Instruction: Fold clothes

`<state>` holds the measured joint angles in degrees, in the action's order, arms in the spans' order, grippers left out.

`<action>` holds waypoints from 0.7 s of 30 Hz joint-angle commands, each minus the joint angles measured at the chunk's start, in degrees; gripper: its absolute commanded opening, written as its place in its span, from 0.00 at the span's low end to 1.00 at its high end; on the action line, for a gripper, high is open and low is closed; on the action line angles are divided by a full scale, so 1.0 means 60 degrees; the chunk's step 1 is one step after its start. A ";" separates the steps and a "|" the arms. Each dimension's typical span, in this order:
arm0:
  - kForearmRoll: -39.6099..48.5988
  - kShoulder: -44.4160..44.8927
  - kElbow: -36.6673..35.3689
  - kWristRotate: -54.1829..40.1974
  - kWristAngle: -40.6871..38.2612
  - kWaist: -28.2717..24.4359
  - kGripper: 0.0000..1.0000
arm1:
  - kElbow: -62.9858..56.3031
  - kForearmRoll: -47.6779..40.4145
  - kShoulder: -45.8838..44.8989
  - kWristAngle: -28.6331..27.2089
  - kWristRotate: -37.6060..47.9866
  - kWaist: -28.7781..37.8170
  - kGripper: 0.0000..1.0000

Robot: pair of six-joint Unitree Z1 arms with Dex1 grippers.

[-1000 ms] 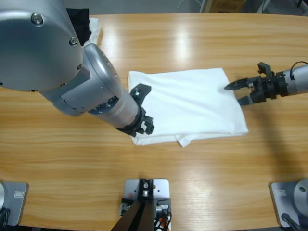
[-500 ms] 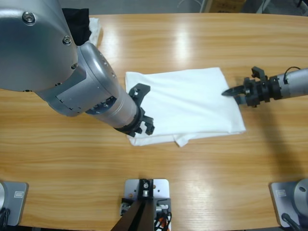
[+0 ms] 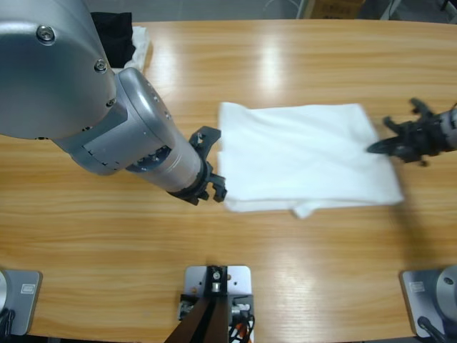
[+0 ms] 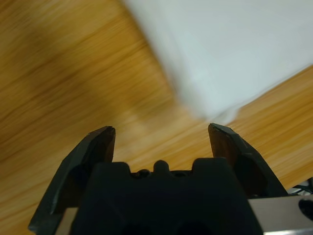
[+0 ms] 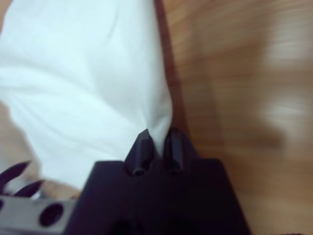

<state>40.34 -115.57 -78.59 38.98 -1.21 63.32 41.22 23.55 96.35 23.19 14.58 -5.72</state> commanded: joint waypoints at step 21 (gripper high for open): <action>0.0033 0.0262 0.0688 0.0066 0.0041 0.0169 0.75 | 0.6592 0.7299 0.2587 -0.7260 0.2374 1.0237 0.00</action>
<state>40.33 -114.94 -76.85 38.98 -1.21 63.88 80.63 72.10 103.11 -26.65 26.77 52.19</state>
